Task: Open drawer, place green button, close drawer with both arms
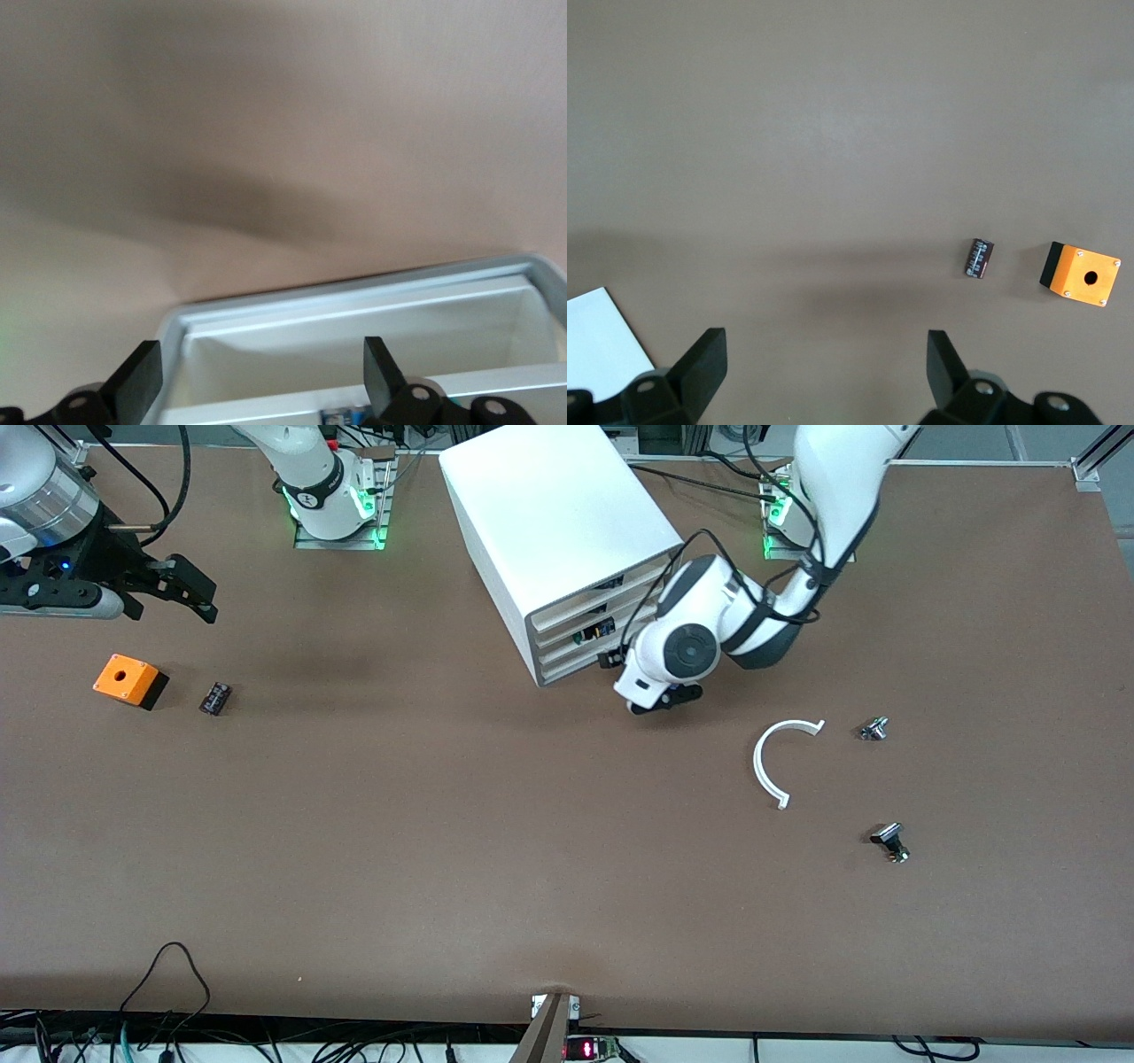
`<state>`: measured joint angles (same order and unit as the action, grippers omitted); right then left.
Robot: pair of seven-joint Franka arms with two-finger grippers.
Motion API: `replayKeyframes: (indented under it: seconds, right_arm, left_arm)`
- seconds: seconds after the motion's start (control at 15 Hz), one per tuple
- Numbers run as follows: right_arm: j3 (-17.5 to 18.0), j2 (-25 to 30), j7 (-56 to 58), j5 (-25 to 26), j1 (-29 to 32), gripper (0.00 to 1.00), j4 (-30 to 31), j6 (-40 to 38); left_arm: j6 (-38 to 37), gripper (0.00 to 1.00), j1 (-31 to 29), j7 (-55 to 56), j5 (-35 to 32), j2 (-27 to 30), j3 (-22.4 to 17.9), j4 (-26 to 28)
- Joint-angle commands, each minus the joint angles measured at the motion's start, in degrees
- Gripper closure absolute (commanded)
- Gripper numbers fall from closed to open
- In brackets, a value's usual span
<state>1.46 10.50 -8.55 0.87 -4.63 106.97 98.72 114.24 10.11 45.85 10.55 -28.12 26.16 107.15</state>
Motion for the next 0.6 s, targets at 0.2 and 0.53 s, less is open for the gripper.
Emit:
replayKeyframes:
  seconds: [0.2, 0.53]
  right_arm:
    - [0.1, -3.9, 1.3, 0.5, -0.1, 0.00, -5.7, -0.9]
    - [0.2, -11.5, 1.3, 0.5, -0.5, 0.00, -16.6, -4.7]
  left_arm:
    - [-11.0, 0.00, -9.7, -11.5, -12.3, 0.7, 0.4, -11.1]
    - [-18.8, 0.00, -15.3, -24.5, -18.8, 0.8, 0.3, -21.2]
